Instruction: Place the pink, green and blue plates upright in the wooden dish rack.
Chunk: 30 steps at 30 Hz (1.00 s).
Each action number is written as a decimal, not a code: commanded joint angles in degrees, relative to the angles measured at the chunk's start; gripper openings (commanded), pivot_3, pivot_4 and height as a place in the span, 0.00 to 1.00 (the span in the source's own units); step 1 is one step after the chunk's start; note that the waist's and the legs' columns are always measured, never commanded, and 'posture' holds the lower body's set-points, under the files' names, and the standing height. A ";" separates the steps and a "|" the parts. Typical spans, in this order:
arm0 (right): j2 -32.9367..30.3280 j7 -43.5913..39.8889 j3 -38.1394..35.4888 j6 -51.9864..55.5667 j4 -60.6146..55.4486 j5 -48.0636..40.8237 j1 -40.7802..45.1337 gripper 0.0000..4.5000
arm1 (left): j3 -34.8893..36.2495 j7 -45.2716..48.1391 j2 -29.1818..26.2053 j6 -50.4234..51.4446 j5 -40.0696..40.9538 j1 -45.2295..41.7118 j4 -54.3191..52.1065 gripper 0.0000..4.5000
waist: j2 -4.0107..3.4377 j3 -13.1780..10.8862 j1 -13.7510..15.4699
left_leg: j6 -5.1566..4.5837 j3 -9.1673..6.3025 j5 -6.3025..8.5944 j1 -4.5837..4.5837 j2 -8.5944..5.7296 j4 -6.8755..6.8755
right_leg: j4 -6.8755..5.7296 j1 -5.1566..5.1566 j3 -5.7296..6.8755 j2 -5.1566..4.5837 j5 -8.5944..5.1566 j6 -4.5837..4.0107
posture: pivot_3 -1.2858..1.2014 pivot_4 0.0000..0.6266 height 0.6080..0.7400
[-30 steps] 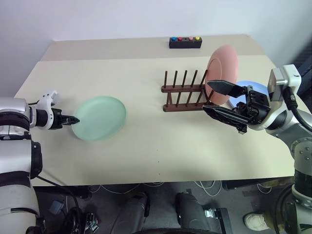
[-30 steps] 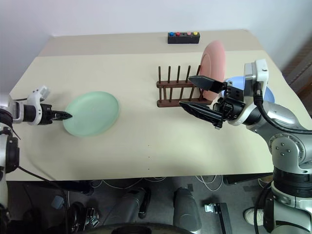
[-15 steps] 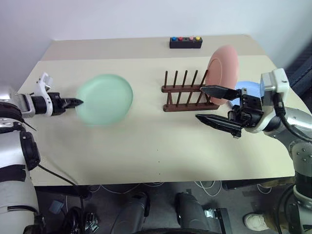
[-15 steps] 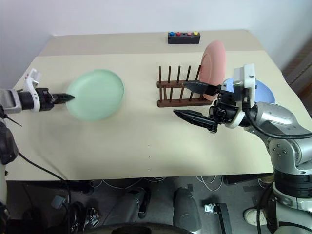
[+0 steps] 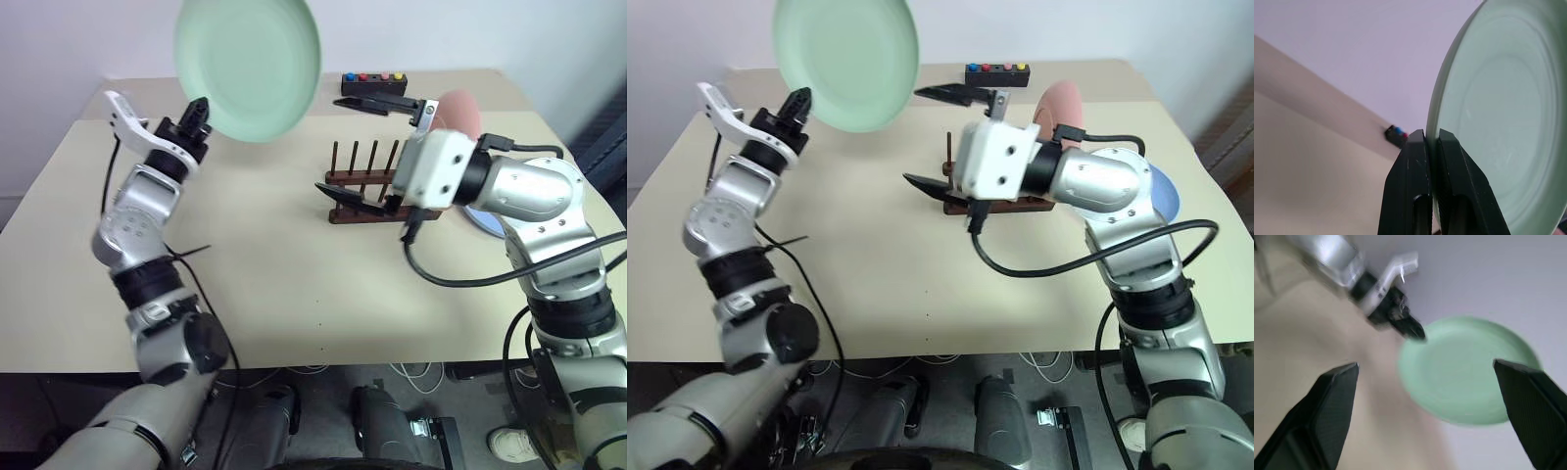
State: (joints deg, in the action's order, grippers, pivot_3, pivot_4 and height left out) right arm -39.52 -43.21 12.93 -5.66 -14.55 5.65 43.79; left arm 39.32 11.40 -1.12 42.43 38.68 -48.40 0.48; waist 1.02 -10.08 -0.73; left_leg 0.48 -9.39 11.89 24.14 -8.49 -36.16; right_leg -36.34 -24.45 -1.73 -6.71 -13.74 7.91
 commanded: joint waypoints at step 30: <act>8.69 17.30 5.14 -8.00 14.50 33.81 5.31 0.02 | -23.64 -7.38 4.44 -10.59 6.04 8.86 -13.43 0.00 | 0.00 0.00 -0.04 | 0.05 0.02 -0.04 -0.06 0.03 0.04 | 0.03 0.03 -0.07 0.15 0.04 -0.08 | 0.52 0.24 1.00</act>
State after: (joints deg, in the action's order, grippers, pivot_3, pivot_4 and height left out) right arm -31.14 -26.72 19.44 -14.16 0.87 39.66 47.87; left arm 17.13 3.97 3.49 32.85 45.03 -39.10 -10.45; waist 1.02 -10.08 -0.77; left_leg 0.54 -9.36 11.85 24.07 -8.46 -36.11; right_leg -36.31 -24.42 -1.80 -6.56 -13.70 7.82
